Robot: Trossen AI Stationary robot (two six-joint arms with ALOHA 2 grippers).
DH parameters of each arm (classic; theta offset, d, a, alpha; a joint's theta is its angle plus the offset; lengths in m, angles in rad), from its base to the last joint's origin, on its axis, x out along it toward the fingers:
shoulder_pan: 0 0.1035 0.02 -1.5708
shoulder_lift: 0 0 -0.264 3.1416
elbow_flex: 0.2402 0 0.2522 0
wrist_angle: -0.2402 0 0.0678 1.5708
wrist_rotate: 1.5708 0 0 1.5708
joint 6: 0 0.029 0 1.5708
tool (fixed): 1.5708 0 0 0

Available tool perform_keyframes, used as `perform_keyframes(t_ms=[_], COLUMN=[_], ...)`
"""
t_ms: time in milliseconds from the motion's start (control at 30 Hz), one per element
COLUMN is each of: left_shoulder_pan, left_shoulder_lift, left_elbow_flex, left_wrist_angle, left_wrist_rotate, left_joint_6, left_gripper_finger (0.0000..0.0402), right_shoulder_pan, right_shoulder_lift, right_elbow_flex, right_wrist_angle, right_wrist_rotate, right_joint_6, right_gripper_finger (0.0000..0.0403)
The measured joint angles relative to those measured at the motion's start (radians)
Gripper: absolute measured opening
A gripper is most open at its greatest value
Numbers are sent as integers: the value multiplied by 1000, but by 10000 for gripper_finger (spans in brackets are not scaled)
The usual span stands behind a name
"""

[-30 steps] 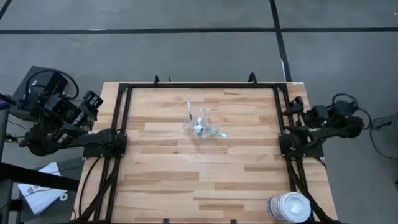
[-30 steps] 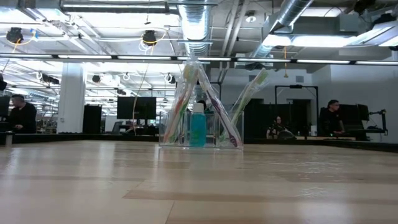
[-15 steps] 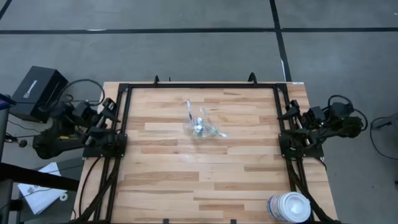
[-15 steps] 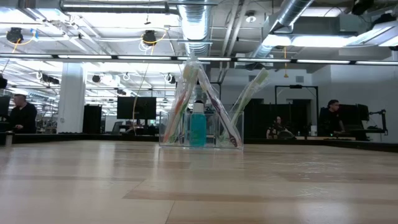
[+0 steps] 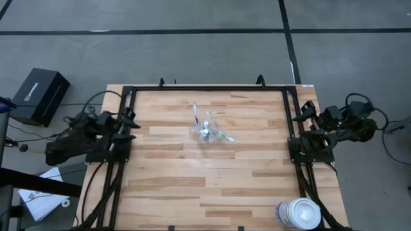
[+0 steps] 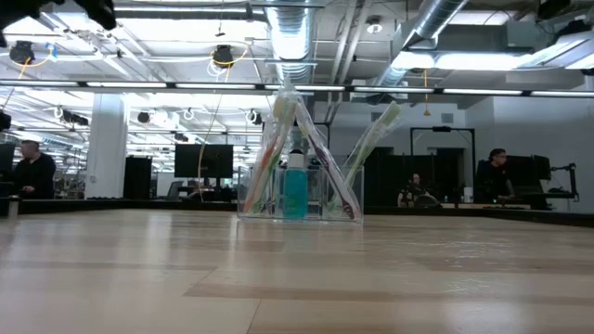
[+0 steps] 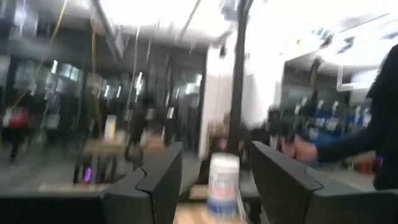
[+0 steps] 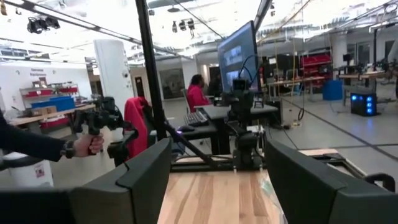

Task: Pick & Place toothbrushing station
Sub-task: Return to Home Position

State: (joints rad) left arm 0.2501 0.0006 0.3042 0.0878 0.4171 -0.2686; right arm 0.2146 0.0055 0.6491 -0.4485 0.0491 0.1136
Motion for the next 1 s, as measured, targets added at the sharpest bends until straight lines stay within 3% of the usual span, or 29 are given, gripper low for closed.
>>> perform_keyframes(t_ms=[233, 633, 1000], left_shoulder_pan=[-9, -10, -9], left_shoulder_lift=[8, 13, 14], left_elbow_flex=[-292, -298, -298], left_wrist_angle=[377, 298, 294], left_wrist_rotate=[-16, -88, -92], left_joint_6=[-148, -71, -74], left_gripper_finger=[182, 182, 182], right_shoulder_pan=[0, -1, -1], right_shoulder_lift=[0, 0, -1], right_elbow_flex=[-26, -155, -501], right_wrist_angle=[-20, -55, 388], right_wrist_rotate=[0, 3, 4], right_joint_6=[2, 23, 23], right_gripper_finger=[249, 249, 249])
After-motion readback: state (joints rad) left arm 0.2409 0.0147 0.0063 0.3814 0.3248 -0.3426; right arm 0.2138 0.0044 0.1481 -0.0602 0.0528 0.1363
